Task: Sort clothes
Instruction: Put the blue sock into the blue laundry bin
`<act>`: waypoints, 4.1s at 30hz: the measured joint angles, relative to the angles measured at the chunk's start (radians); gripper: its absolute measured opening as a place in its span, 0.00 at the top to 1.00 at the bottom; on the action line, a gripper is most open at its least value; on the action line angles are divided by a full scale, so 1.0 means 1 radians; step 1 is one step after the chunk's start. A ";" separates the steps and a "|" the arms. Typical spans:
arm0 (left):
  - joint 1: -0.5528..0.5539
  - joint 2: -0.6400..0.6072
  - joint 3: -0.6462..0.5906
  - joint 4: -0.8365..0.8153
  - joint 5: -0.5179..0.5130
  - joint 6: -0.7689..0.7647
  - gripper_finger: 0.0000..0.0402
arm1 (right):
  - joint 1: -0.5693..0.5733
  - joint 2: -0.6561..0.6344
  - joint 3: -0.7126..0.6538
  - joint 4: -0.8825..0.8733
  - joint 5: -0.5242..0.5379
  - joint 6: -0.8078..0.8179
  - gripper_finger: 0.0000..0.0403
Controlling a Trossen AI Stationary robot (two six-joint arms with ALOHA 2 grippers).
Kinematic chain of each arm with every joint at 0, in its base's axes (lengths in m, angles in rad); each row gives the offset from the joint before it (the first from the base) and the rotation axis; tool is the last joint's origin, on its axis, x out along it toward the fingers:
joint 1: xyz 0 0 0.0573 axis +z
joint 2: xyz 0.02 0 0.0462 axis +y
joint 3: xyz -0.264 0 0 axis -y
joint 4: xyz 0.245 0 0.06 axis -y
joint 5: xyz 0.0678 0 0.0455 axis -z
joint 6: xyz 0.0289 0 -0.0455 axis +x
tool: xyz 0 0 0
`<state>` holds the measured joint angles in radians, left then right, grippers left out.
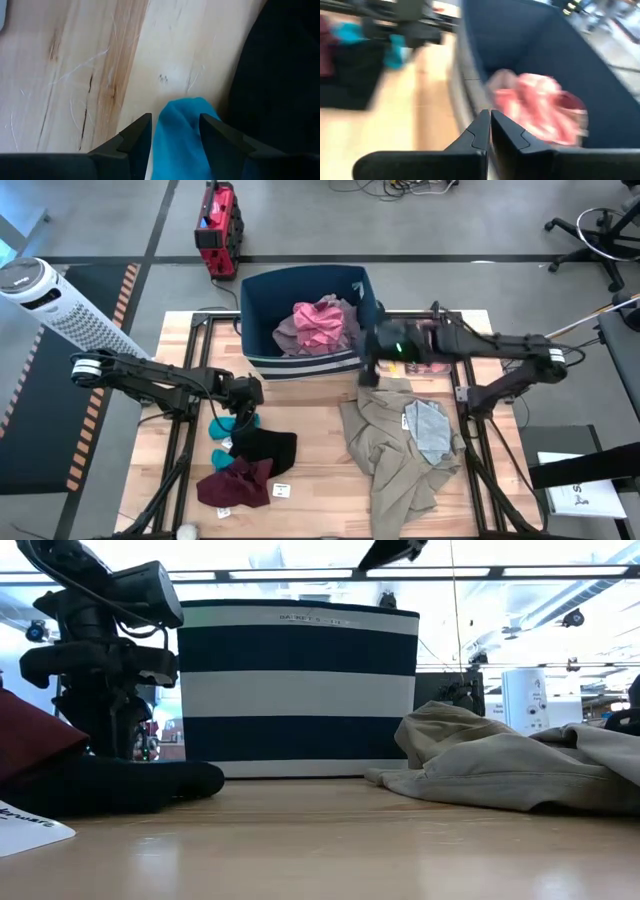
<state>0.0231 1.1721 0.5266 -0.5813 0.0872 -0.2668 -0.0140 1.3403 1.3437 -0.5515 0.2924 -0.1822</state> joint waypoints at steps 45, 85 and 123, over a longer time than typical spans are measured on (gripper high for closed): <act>-0.003 -0.125 0.256 -0.140 -0.053 0.001 1.00 | 0.292 0.075 -0.650 0.835 -0.049 0.235 1.00; 0.028 0.099 0.929 -0.161 -0.366 0.400 1.00 | 0.355 0.075 -0.650 1.201 0.336 0.111 1.00; 0.433 0.268 0.939 0.024 -0.067 0.680 1.00 | 0.354 0.085 -0.651 1.348 0.336 -0.046 1.00</act>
<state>0.4564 1.4398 1.4655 -0.5568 0.0200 0.4131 0.3401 1.4250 0.6930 0.7964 0.6289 -0.2279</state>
